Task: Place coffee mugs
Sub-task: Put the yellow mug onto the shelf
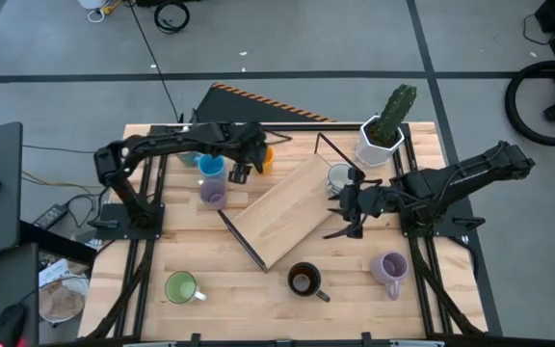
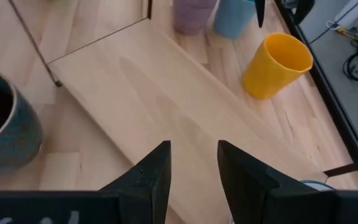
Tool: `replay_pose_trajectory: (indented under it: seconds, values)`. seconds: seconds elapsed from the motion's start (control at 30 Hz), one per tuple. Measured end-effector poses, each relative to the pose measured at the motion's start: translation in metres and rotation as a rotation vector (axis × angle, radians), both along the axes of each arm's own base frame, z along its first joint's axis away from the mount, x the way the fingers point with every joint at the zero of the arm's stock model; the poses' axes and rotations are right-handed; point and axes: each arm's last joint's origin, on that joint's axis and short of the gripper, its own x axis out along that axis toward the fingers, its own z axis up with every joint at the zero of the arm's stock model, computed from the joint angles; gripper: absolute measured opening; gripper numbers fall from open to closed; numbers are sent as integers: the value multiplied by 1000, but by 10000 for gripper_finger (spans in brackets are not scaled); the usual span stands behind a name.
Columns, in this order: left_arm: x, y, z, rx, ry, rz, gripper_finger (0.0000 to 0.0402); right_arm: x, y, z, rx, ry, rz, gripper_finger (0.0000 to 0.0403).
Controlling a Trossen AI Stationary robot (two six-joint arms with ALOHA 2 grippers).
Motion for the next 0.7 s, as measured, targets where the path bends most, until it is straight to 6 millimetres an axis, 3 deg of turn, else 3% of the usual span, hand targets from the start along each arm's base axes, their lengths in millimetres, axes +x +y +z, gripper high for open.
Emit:
replay_pose_trajectory:
  seconds: [0.4,0.7]
  values:
    - [20,7,-36,45,79,-121,202,-2,3,-2,4,32,36,137]
    - [26,4,-46,40,82,-93,95,-2,3,-2,-4,36,54,137]
